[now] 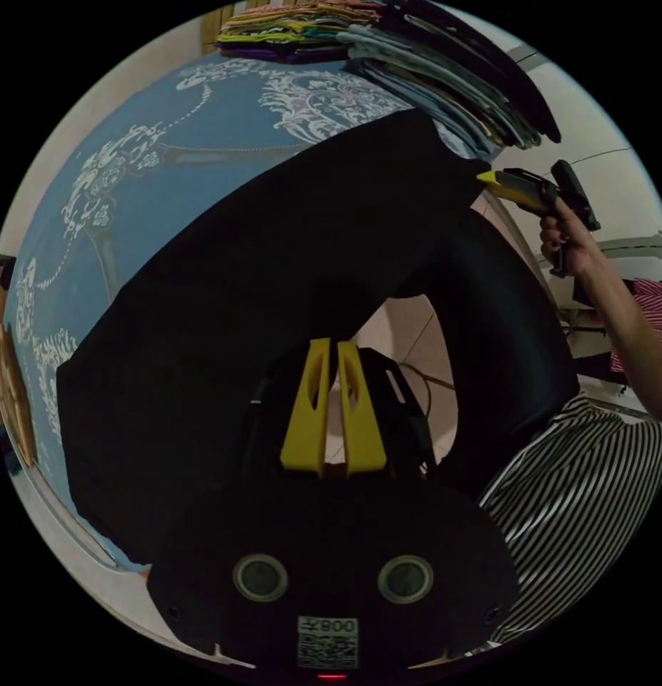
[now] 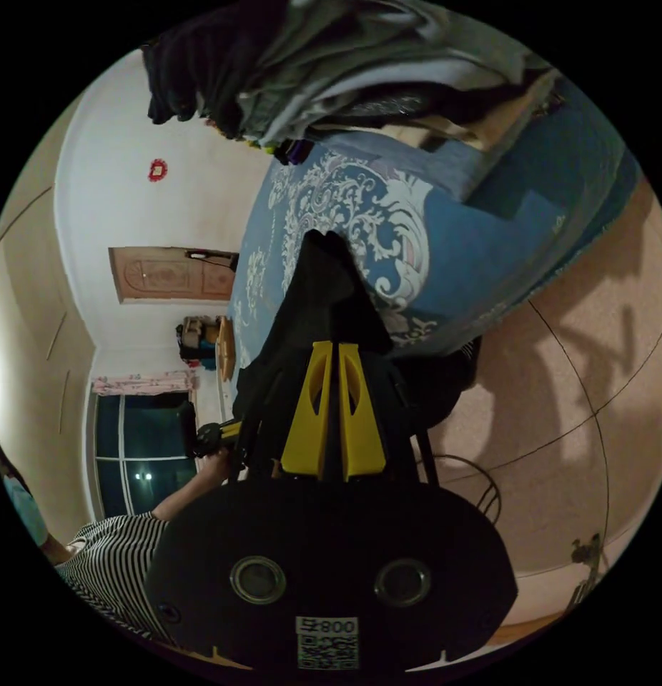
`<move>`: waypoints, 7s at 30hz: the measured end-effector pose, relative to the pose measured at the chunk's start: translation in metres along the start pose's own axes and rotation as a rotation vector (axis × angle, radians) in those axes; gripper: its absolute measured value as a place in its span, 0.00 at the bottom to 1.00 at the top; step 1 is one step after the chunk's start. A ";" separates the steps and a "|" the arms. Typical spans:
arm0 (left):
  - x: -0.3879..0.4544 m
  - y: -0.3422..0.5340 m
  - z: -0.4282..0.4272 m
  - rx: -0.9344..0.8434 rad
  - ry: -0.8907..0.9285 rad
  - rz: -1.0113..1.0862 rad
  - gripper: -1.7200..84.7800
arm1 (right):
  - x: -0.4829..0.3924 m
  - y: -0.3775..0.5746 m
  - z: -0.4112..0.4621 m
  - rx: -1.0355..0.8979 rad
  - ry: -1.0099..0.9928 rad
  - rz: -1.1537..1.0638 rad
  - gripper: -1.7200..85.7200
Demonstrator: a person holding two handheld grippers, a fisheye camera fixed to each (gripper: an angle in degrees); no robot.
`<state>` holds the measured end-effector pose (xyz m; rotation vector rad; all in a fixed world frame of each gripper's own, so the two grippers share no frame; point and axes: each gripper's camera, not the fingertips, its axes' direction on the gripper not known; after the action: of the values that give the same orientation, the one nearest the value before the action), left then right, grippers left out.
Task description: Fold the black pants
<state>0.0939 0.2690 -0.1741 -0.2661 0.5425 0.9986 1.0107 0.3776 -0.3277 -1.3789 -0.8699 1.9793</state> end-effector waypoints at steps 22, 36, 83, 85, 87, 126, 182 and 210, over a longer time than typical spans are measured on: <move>0.004 -0.053 0.001 0.035 0.197 -0.142 0.06 | 0.213 0.007 -0.012 0.039 -0.219 0.093 0.04; 0.028 -0.074 -0.045 0.165 0.090 -0.070 0.08 | 0.283 0.012 -0.012 0.164 -0.295 0.096 0.13; -0.072 -0.256 -0.130 0.158 0.158 0.192 0.09 | 0.164 0.011 0.162 0.045 -0.288 0.056 0.09; -0.109 -0.213 -0.156 0.267 0.192 0.127 0.10 | 0.149 0.016 0.163 0.056 -0.264 0.041 0.08; -0.147 -0.170 -0.171 0.328 0.164 0.034 0.10 | 0.129 0.024 0.163 0.092 -0.226 0.026 0.08; -0.514 0.173 -0.227 0.568 0.121 -0.641 0.03 | -0.276 0.190 0.566 -1.000 0.056 -0.978 0.02; -0.040 -0.303 -0.098 -0.061 0.180 0.370 0.05 | 0.012 0.135 0.133 0.124 -0.312 0.115 0.10; -0.333 0.095 -0.217 0.558 0.479 0.093 0.06 | -0.413 0.247 0.342 -0.353 -0.389 -0.663 0.10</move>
<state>-0.1955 -0.0196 -0.1705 0.0252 1.2508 0.8321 0.7918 -0.1541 -0.1926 -0.7121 -1.6669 1.6193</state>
